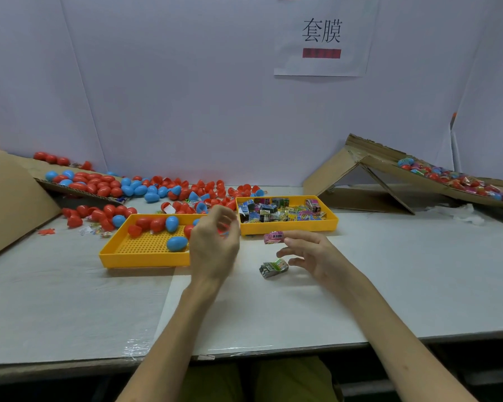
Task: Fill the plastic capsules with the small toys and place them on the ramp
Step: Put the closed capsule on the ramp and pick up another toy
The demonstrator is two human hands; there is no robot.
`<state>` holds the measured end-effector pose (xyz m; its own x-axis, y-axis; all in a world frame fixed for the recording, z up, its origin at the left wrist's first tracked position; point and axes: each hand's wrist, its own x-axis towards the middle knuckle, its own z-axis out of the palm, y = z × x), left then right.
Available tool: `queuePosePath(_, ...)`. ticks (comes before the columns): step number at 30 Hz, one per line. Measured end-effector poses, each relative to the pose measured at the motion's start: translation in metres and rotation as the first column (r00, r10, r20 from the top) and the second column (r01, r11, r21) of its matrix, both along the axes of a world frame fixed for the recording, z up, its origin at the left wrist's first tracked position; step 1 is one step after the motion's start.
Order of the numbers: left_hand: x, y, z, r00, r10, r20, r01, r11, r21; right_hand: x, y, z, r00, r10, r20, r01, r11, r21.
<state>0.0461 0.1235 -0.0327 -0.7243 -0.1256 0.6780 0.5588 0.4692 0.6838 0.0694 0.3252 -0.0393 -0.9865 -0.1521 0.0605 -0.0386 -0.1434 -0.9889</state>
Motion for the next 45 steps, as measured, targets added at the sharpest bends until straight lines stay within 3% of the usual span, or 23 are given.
queuePosePath(3,-0.003,-0.032,0.007,0.986,0.051,0.158,-0.060,0.997,0.055,0.000,0.000,0.000,1.000,-0.028,0.008,0.028,0.999,0.019)
queuePosePath(6,-0.007,-0.072,0.011,0.866,0.368,0.338,-0.259,0.909,-0.325,0.000,0.001,0.001,0.999,-0.050,0.004,0.050,0.998,0.034)
queuePosePath(8,-0.007,-0.090,0.018,0.727,0.490,0.482,-0.192,0.818,-0.542,0.001,0.000,0.002,0.998,-0.067,-0.003,0.067,0.997,0.029)
queuePosePath(11,-0.013,-0.096,0.021,0.679,0.433,0.593,-0.073,0.843,-0.533,0.000,0.002,0.002,0.995,-0.099,-0.011,0.099,0.995,0.006)
queuePosePath(17,-0.026,-0.086,0.017,0.738,0.414,0.533,-0.099,0.848,-0.521,-0.001,0.003,0.002,0.993,-0.121,-0.013,0.121,0.993,0.001)
queuePosePath(20,-0.029,-0.078,0.009,0.807,0.377,0.454,-0.170,0.885,-0.433,0.000,0.002,0.003,0.993,-0.117,-0.011,0.117,0.993,0.008)
queuePosePath(25,-0.032,-0.074,0.014,0.951,0.267,0.155,-0.254,0.962,-0.098,-0.002,0.003,0.001,0.992,-0.129,-0.006,0.129,0.992,0.013)
queuePosePath(28,-0.033,-0.061,0.022,0.980,0.050,0.195,-0.084,0.981,0.174,-0.001,0.003,0.001,0.992,-0.122,-0.014,0.122,0.992,0.012)
queuePosePath(30,-0.030,-0.044,0.025,0.955,-0.168,0.243,0.071,0.929,0.364,-0.001,0.003,0.002,0.992,-0.120,-0.025,0.120,0.993,0.017)
queuePosePath(34,-0.020,-0.013,0.020,0.829,-0.502,0.249,0.305,0.777,0.551,-0.001,0.003,0.002,0.993,-0.111,-0.032,0.111,0.994,0.022)
queuePosePath(37,-0.010,0.001,0.007,0.754,-0.610,0.243,0.373,0.702,0.606,-0.002,0.003,0.001,0.993,-0.111,-0.034,0.112,0.993,0.021)
queuePosePath(42,-0.002,0.011,-0.001,0.822,-0.518,0.237,0.384,0.812,0.440,-0.003,0.003,0.001,0.993,-0.110,-0.045,0.111,0.994,0.002)
queuePosePath(45,0.001,0.012,-0.003,0.830,-0.512,0.220,0.409,0.828,0.382,-0.004,0.003,0.001,0.990,-0.137,-0.041,0.136,0.990,-0.027)
